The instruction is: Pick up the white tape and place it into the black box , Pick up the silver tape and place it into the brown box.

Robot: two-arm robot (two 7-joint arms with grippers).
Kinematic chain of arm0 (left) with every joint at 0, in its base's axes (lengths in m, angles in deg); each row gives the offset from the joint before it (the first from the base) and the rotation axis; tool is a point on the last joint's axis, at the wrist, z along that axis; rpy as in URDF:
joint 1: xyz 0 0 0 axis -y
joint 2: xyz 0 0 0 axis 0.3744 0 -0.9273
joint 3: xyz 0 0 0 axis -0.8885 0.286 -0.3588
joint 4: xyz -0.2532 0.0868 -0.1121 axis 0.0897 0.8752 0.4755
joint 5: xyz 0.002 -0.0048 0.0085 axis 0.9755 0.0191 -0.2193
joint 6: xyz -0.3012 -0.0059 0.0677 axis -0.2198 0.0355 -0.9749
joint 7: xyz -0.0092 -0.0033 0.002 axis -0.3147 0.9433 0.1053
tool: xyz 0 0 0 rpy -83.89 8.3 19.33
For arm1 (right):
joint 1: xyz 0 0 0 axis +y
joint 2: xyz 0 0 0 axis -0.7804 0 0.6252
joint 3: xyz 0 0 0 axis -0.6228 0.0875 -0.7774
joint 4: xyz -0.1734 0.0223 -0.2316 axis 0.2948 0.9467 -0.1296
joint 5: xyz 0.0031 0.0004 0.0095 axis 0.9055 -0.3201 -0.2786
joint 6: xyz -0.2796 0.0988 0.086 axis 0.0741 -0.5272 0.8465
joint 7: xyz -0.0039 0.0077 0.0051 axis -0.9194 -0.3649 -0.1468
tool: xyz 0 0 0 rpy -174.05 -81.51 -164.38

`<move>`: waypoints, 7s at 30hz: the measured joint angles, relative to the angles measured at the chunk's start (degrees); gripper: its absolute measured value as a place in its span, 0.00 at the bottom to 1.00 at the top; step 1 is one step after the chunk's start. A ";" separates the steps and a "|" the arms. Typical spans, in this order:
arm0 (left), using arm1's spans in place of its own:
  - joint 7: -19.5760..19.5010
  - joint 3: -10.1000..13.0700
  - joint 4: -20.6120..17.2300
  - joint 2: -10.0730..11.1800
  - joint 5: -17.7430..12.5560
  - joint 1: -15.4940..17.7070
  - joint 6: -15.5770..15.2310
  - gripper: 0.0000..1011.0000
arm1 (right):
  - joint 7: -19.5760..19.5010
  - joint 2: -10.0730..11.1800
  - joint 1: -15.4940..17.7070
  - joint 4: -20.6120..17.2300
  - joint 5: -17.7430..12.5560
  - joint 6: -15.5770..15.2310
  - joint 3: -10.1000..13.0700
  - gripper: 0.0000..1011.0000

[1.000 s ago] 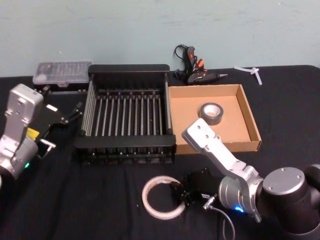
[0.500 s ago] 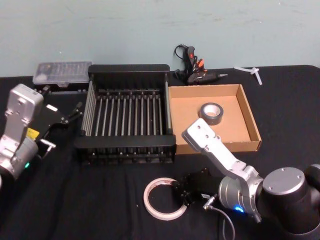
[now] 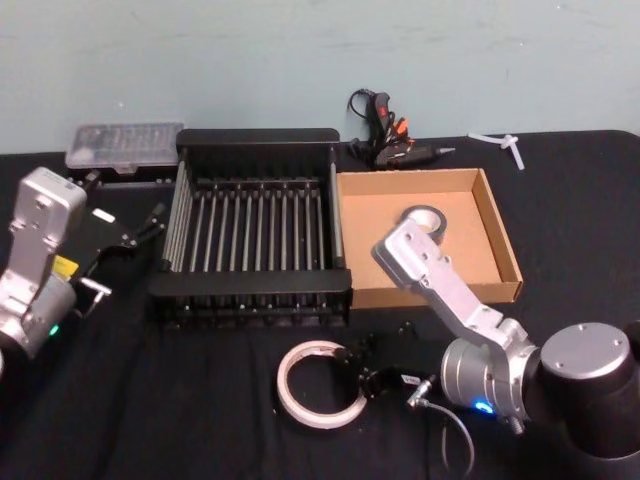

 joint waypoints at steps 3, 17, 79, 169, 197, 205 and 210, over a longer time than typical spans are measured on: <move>0.00 0.00 0.00 0.00 0.00 0.00 0.00 0.99 | 0.18 0.50 -0.02 -0.80 -0.66 0.33 0.14 0.09; 0.00 0.00 0.00 0.00 0.00 0.00 0.00 0.99 | 0.73 2.21 -1.08 -4.25 -4.02 4.53 2.10 0.09; -0.01 0.00 0.00 0.00 0.00 0.00 0.00 0.99 | -11.90 -15.70 -25.16 38.56 8.29 35.15 -2.85 0.09; 0.00 0.00 0.00 0.00 0.00 0.00 0.00 0.99 | -16.76 -7.83 -13.54 23.66 8.50 29.50 12.58 0.99; 0.00 0.00 0.00 0.00 0.00 0.00 0.00 0.99 | -17.27 -8.28 -10.51 23.89 9.24 27.57 15.74 0.99; 0.00 0.00 0.00 0.00 0.00 0.00 0.00 0.99 | -17.25 -8.25 -10.55 23.89 9.23 27.60 15.69 0.99; 0.00 0.00 0.00 0.00 0.00 0.00 0.00 0.99 | -17.23 -8.22 -10.57 23.89 9.22 27.62 15.66 0.99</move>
